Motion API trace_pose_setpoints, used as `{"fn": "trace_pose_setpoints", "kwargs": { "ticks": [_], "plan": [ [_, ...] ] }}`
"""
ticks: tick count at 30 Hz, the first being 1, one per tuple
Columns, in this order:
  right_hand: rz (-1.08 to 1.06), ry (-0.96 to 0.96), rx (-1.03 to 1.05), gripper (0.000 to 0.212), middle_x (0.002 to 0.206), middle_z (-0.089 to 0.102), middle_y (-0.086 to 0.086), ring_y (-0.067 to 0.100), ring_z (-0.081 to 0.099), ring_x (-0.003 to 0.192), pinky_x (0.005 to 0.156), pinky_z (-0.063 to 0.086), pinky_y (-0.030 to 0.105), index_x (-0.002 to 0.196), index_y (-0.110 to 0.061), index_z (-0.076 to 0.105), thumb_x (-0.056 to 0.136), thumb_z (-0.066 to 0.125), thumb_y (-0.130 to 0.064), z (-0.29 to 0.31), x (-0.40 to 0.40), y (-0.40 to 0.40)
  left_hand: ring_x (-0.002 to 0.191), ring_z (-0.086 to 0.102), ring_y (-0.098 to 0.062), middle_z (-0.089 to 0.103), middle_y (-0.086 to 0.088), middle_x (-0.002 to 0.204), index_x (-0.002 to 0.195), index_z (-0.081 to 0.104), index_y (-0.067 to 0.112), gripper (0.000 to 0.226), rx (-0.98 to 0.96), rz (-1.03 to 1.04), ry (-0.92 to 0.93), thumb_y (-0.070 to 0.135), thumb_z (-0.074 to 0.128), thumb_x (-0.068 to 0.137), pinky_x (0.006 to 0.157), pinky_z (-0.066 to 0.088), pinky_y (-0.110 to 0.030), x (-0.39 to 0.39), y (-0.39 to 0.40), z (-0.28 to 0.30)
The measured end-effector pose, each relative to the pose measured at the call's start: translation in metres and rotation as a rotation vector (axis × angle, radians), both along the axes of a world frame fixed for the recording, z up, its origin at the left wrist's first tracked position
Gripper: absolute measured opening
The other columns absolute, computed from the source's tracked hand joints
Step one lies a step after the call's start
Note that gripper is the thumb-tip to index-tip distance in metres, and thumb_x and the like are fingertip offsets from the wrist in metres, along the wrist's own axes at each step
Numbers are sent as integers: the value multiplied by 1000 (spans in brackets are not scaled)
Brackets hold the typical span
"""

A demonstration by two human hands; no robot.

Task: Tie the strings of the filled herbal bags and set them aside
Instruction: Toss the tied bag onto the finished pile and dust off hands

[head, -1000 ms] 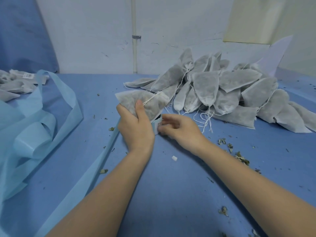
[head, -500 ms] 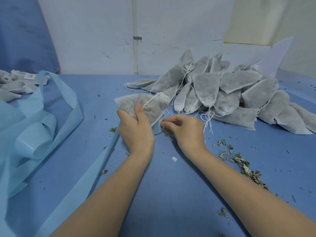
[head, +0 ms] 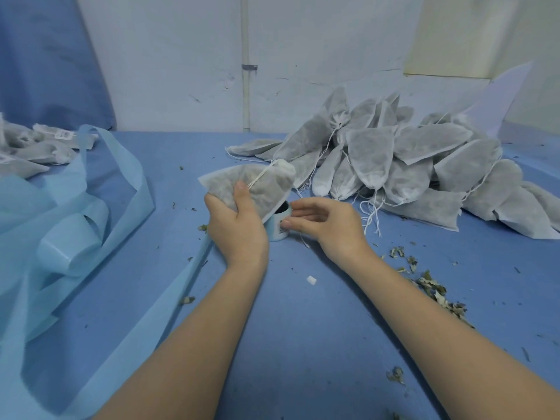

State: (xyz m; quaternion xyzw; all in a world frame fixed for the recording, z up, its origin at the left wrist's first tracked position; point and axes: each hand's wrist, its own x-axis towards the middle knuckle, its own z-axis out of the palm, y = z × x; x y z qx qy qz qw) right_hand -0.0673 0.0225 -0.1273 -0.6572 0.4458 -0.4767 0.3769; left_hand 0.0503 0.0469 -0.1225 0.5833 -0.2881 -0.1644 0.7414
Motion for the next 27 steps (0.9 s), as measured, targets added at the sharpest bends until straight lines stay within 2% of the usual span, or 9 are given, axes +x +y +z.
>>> {"fn": "trace_pose_setpoints", "kwargs": {
  "ticks": [3,6,10,15,17,22,25,27],
  "plan": [
    [15,20,-1,33,79,70,-6,-2,67,70,76,52,12,91,-17,71,64,86,-4,0,2,2,77,48,-15,47,17,74,90,45,10,23,0,11,48,32,52,95,62,30,-15,4,-3,-1],
    [-29,57,-16,30,74,69,-13,-7,65,67,75,50,9,91,-16,74,65,86,-6,0,3,4,78,48,-15,48,15,73,89,45,9,24,10,7,74,31,52,95,63,31,-15,5,-4,-1],
    [-66,54,-22,28,62,67,-21,-9,63,63,69,48,6,76,-28,73,65,85,-6,-1,4,6,79,49,-17,47,14,73,89,45,9,25,20,3,100,31,52,95,64,33,-17,6,-5,-1],
    [-114,53,-32,23,53,65,-18,-7,56,47,56,41,5,65,-26,70,66,85,-9,-2,6,7,77,46,-16,46,12,72,88,44,8,25,30,12,93,31,52,95,61,30,-15,5,-5,-1],
    [-118,65,-42,20,55,66,-16,-7,56,48,57,41,6,66,-25,71,67,85,-11,-2,5,7,78,46,-17,45,12,72,88,43,8,26,34,14,96,31,51,95,60,29,-15,6,-5,-1],
    [-78,94,-23,17,72,72,-4,1,65,64,67,50,12,70,-21,70,69,85,-12,1,5,7,76,46,-17,45,13,72,81,42,11,26,41,5,107,31,52,95,60,29,-17,6,-4,-1],
    [-74,162,-68,18,69,69,-8,-2,59,59,63,45,8,66,-23,68,70,84,-15,2,6,9,71,44,-15,45,13,71,87,42,7,27,34,17,62,31,51,95,59,28,-16,5,-4,-1],
    [-94,235,-147,15,72,63,-11,-1,56,61,64,43,8,69,-19,68,73,82,-15,2,8,12,75,44,-18,44,12,70,88,41,7,27,38,27,46,31,51,96,60,27,-18,5,-4,-1]
  ]
}}
